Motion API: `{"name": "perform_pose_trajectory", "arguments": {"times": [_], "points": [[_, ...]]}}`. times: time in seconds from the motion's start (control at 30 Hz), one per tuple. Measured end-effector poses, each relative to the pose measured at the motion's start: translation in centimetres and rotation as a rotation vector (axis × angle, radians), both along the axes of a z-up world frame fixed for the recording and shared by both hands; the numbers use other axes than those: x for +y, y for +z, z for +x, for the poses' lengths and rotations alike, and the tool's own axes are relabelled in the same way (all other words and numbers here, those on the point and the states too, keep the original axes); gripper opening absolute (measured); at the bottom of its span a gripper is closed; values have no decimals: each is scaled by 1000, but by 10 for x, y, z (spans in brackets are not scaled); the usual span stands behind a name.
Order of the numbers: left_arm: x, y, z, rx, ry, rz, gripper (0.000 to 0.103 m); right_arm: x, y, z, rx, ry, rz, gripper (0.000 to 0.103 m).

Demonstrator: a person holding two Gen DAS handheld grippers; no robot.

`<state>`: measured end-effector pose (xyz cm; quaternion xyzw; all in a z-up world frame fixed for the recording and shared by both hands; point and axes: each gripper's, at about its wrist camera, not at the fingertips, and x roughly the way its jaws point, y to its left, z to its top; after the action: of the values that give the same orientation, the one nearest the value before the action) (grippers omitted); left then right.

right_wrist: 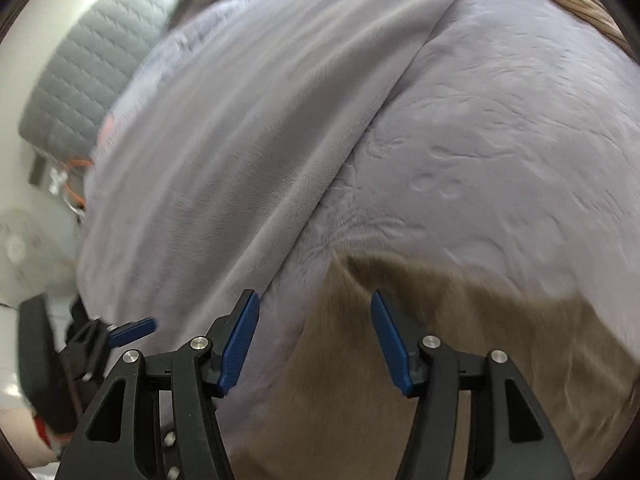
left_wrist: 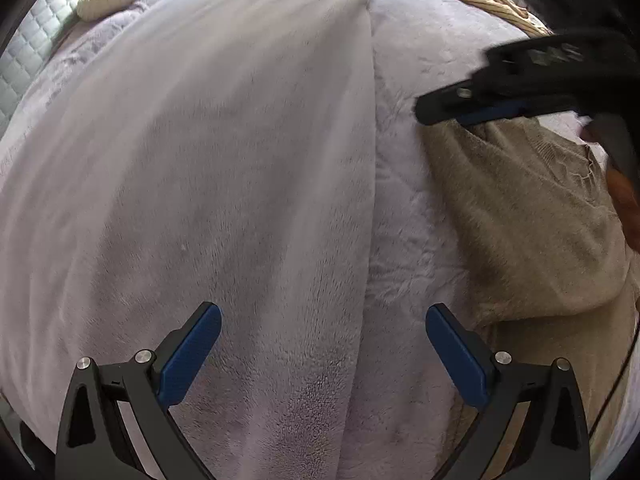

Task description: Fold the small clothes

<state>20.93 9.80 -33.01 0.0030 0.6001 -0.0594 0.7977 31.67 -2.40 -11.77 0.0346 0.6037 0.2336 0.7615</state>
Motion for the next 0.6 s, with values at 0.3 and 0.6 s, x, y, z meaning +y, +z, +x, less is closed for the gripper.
{"name": "perform_pose_trajectory", "arguments": {"times": [0.3, 0.6], "points": [[5, -52, 3, 25, 45, 25, 103, 10, -9, 11, 73, 26, -6, 8], [-17, -97, -13, 27, 11, 80, 103, -4, -16, 5, 60, -102, -20, 26]]}}
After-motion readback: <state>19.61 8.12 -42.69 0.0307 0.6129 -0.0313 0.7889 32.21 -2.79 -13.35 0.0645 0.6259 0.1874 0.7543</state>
